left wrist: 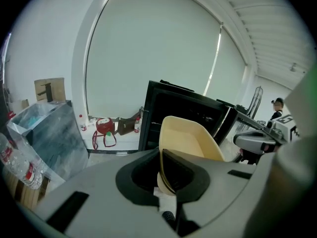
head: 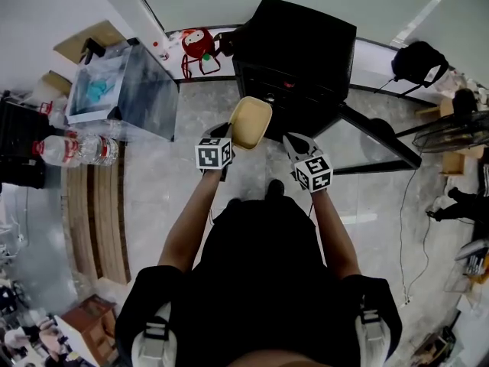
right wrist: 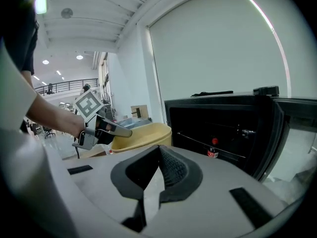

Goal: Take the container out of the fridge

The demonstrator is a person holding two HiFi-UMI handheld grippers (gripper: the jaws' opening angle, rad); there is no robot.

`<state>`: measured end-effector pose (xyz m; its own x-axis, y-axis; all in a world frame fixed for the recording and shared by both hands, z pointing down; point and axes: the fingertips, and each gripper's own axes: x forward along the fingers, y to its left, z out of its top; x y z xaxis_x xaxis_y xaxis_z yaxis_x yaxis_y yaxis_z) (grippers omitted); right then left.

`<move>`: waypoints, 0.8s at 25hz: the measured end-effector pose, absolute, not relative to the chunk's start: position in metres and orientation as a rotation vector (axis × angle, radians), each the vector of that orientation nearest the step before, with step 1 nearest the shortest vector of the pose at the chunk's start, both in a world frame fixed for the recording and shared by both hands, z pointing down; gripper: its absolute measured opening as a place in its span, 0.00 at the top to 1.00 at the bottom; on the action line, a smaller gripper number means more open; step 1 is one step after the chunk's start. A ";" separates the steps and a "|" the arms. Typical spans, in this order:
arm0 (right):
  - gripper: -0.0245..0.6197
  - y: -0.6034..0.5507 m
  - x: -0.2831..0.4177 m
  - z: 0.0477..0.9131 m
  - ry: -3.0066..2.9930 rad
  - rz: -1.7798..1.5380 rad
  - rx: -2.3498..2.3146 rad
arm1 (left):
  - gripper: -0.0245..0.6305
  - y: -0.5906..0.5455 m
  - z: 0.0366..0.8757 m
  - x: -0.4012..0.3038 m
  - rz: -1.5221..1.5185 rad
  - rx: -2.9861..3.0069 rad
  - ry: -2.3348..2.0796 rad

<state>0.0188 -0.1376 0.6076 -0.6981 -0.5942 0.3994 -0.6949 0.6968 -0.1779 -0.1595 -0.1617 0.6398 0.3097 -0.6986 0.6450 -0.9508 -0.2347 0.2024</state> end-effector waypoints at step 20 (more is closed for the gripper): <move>0.96 -0.055 -0.068 0.610 -2.506 0.469 1.188 | 0.91 -0.078 0.648 -0.228 0.635 2.144 -1.275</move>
<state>-0.0675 -0.0553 0.6098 -0.5991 -0.6784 0.4253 -0.7863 0.5987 -0.1526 -0.2275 -0.0775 0.6484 0.4358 -0.6278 0.6450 -0.8930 -0.3911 0.2227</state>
